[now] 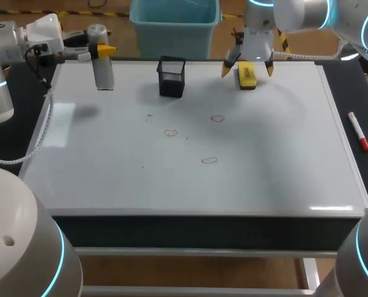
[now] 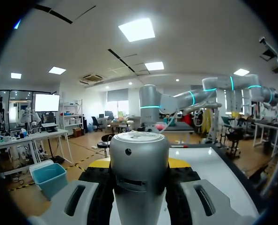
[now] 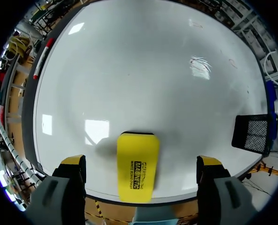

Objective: Pick up the inspection probe, press it on each red-marked spot on the whiteboard one by one, put down the probe, pick up the eraser, and wipe off all the red marks.

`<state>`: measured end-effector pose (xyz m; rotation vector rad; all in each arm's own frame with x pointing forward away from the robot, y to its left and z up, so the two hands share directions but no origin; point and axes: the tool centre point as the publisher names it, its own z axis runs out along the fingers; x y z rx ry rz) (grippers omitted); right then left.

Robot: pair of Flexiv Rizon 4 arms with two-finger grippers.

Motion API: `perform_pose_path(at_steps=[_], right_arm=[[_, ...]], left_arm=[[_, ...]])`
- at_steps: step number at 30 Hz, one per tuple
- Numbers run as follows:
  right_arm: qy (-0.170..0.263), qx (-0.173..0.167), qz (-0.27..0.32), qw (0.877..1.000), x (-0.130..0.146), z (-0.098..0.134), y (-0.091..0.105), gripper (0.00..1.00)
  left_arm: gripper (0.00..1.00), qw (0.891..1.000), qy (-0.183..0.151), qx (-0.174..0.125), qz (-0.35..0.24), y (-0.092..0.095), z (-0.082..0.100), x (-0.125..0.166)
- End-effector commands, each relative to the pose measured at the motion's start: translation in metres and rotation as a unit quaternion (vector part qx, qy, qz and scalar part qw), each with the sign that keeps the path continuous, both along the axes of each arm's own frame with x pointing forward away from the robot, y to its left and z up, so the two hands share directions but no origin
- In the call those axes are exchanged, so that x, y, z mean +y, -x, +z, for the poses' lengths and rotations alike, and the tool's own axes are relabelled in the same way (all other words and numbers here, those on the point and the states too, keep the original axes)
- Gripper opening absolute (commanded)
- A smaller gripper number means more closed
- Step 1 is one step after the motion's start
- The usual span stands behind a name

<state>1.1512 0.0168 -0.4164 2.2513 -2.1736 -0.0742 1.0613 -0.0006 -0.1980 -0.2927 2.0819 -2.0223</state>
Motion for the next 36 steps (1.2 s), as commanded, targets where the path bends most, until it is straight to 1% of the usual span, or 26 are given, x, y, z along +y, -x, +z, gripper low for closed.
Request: perform_pose_path(at_steps=[1, 3, 4, 5, 7, 8, 14, 19, 24, 29, 31, 36], right_arm=[[0.003, 0.004, 0.000, 1.000, 0.000, 0.001, -0.006, 0.98], [0.003, 0.004, -0.002, 1.000, 0.000, 0.001, -0.006, 0.81], [0.002, 0.004, -0.002, 1.000, -0.001, 0.001, -0.006, 0.65], [0.002, 0.005, -0.004, 1.000, -0.001, 0.001, -0.006, 0.40], [0.000, 0.008, -0.005, 1.000, -0.002, -0.001, -0.005, 0.16], [0.000, 0.009, -0.005, 1.000, -0.002, -0.003, -0.004, 0.00], [-0.002, 0.008, -0.013, 1.000, -0.005, -0.005, -0.001, 0.00], [-0.003, -0.003, -0.022, 1.000, -0.010, 0.004, 0.000, 0.00], [-0.001, -0.015, -0.030, 0.999, -0.015, 0.023, 0.006, 0.00], [-0.004, -0.025, -0.034, 0.999, -0.028, 0.040, 0.016, 0.00], [-0.001, -0.011, -0.047, 0.999, -0.036, 0.045, 0.021, 0.00], [0.003, -0.025, -0.073, 0.997, -0.058, 0.060, 0.033, 0.00]], left_arm=[[0.00, 1.000, 0.000, -0.001, 0.002, 0.001, 0.001, -0.001], [0.00, 1.000, 0.000, -0.001, 0.002, 0.001, 0.001, -0.001], [0.00, 1.000, 0.000, -0.001, 0.002, 0.001, 0.001, -0.001], [0.00, 1.000, 0.000, -0.001, 0.002, 0.001, 0.001, -0.001], [0.00, 1.000, 0.000, -0.001, 0.002, 0.001, 0.001, -0.001], [0.00, 1.000, 0.000, -0.001, 0.002, 0.001, 0.001, -0.001], [0.00, 1.000, 0.000, -0.001, 0.002, 0.001, 0.001, -0.001], [0.00, 1.000, 0.000, -0.001, 0.002, 0.001, 0.001, -0.001], [0.00, 1.000, 0.000, -0.001, 0.002, 0.001, 0.001, -0.001], [0.00, 1.000, 0.000, -0.001, 0.002, 0.001, 0.001, -0.001], [0.00, 1.000, 0.000, -0.001, 0.002, 0.001, 0.001, -0.001], [0.00, 1.000, 0.000, -0.001, 0.002, 0.001, 0.001, -0.001]])
